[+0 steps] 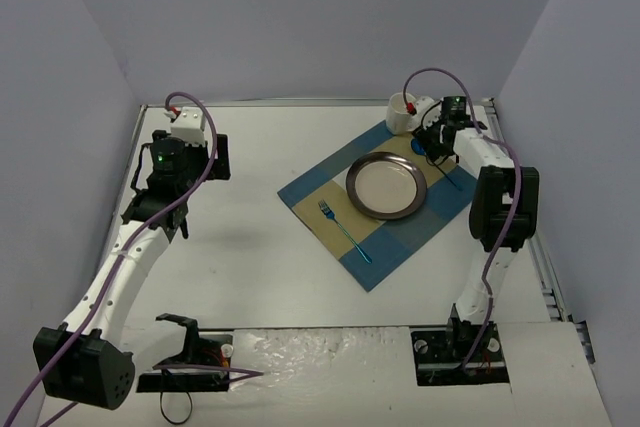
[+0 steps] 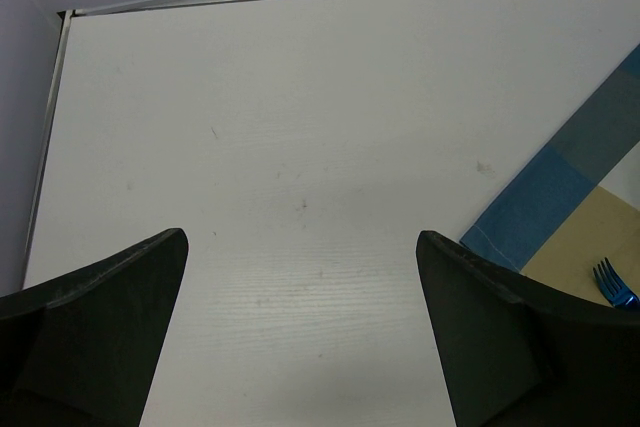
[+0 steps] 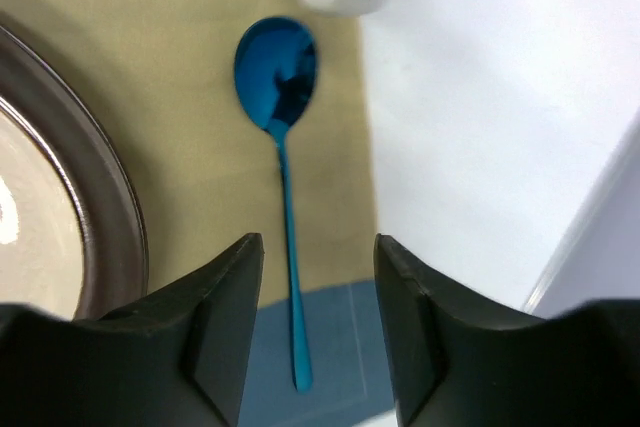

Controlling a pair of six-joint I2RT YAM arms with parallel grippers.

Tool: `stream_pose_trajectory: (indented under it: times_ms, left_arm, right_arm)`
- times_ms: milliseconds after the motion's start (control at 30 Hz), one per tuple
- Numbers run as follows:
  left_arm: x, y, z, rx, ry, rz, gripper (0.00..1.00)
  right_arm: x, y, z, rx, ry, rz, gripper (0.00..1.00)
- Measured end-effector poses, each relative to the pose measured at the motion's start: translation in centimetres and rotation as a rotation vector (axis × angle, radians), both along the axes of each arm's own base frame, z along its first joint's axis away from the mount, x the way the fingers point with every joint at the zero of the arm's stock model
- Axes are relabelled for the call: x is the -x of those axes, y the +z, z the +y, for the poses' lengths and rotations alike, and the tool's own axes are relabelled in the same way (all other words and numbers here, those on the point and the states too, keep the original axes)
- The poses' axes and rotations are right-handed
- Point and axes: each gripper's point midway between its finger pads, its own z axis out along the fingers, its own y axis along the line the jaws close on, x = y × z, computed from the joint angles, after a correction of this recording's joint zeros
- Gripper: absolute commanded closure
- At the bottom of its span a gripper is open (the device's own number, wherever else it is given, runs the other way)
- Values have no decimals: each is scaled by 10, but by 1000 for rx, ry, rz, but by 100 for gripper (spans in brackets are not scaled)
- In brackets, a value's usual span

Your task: Set the dinner table for one person

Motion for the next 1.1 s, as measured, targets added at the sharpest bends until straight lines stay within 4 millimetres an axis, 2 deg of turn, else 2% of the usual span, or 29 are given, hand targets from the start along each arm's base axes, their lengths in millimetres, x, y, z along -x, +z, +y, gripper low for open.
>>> stream_pose_trajectory:
  times_ms: [33, 133, 267, 367, 533, 567, 700, 833, 867, 967, 1100]
  left_arm:
    - [0, 0, 0, 0, -1, 0, 4]
    - [1, 1, 0, 5, -2, -3, 3]
    - [3, 6, 2, 17, 3, -17, 3]
    - [5, 14, 4, 36, 11, -35, 3]
    - [6, 34, 2, 70, 2, -73, 3]
    - [8, 38, 1, 77, -4, -74, 3]
    - [16, 54, -3, 101, -18, -70, 3]
    - [37, 73, -2, 123, -26, -89, 3]
    - [45, 76, -1, 125, -25, -92, 3]
    - [72, 82, 4, 131, -24, -97, 3]
    - [106, 80, 10, 136, -17, -102, 3]
  right_arm:
    - [1, 12, 0, 4, -9, -22, 33]
    - [4, 72, 1, 21, -56, -145, 27]
    - [21, 168, 5, 3, -132, -358, 18]
    - [59, 235, 8, -47, -209, -523, 12]
    - [137, 321, -1, -160, -342, -779, 4]
    - [150, 326, -4, -175, -365, -799, 2]
    - [224, 359, -13, -252, -423, -952, 0]
    - [279, 388, -14, -348, -432, -1096, 0]
    - [290, 390, -15, -370, -438, -1119, 0]
    - [310, 381, -16, -422, -457, -1136, 0]
    - [324, 350, -15, -465, -465, -1105, 0]
